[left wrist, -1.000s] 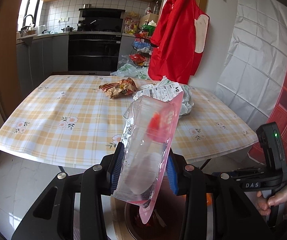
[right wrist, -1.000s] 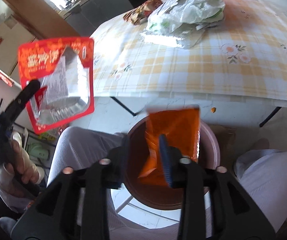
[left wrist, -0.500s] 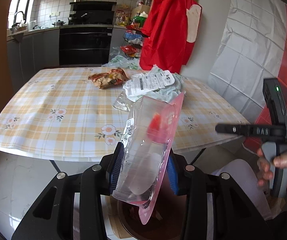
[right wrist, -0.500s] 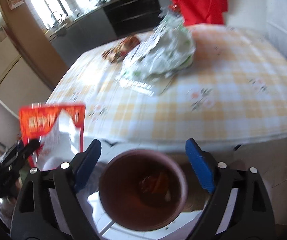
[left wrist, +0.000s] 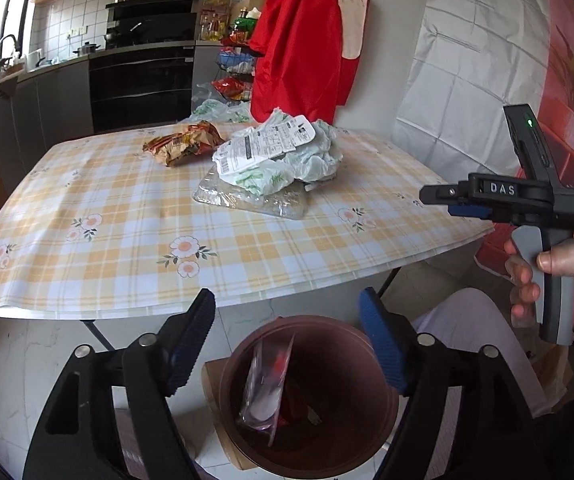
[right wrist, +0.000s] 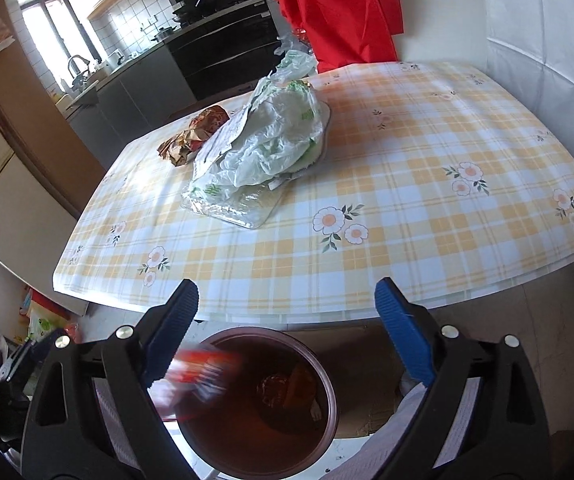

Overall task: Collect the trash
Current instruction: 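Drop the clear plastic tray into the bin with the left tool, then reach the left tool to the white label sheet and grasp it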

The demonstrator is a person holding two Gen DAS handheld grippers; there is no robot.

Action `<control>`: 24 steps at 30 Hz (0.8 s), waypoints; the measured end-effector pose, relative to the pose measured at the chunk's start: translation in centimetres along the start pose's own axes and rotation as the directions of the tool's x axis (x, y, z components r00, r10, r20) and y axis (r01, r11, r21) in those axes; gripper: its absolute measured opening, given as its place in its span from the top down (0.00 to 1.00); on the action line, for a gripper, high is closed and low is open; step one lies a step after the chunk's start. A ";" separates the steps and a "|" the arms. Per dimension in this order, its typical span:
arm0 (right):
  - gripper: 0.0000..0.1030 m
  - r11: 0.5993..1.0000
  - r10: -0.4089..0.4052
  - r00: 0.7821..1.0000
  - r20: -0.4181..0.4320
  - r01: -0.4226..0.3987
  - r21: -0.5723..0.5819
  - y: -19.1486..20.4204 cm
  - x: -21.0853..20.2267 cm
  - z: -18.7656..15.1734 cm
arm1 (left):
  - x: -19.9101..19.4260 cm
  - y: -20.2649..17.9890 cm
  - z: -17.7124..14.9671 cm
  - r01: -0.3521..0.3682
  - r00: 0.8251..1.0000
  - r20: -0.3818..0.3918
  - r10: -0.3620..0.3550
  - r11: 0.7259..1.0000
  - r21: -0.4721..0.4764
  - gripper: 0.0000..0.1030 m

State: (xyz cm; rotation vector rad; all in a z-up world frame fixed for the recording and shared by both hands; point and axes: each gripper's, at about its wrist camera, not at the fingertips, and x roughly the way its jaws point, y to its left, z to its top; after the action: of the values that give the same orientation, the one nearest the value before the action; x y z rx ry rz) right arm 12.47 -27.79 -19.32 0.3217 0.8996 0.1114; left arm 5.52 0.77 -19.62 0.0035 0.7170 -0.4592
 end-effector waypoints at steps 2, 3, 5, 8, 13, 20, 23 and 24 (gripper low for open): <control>0.13 1.000 -0.001 1.000 -0.003 0.001 -0.003 0.1 0.1 -0.1 | 0.0 0.5 0.2 -0.019 1.000 0.007 0.019 1.000 -0.016 0.25; 0.13 1.000 -0.001 1.000 -0.004 0.001 -0.004 0.1 0.1 -0.1 | -0.1 0.6 0.4 -0.024 1.000 0.010 0.024 0.999 -0.023 0.23; 0.13 1.000 -0.005 1.000 -0.005 0.005 -0.006 0.0 0.3 -0.2 | -0.1 1.3 0.6 -0.038 0.999 0.016 0.039 0.998 -0.044 0.21; 0.13 1.000 -0.011 1.000 -0.010 0.011 -0.004 -0.2 0.6 -0.2 | -0.1 2.1 0.9 -0.061 0.998 0.022 0.062 0.996 -0.064 0.21; 0.13 1.000 -0.024 0.999 -0.021 0.024 -0.001 -0.6 1.2 -0.3 | 0.1 3.6 1.7 -0.114 0.993 0.030 0.117 0.989 -0.093 0.19; 0.10 0.998 -0.058 0.998 -0.028 0.058 -0.022 -1.1 2.2 -0.2 | 0.8 6.0 3.3 -0.175 0.983 0.035 0.179 0.979 -0.104 0.16; 0.09 0.997 -0.073 0.997 -0.028 0.072 -0.021 -1.3 2.6 0.1 | 1.2 6.9 4.0 -0.190 0.980 0.036 0.195 0.976 -0.104 0.14; 0.09 0.997 -0.078 0.997 -0.026 0.077 -0.019 -1.4 2.7 0.2 | 1.3 7.2 4.3 -0.195 0.979 0.037 0.200 0.975 -0.106 0.13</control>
State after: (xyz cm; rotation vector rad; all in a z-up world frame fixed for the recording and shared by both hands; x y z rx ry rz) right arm 14.23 -28.55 -21.64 0.2683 0.9362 0.0524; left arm 12.05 6.09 -18.31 -0.0316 0.6855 -0.2312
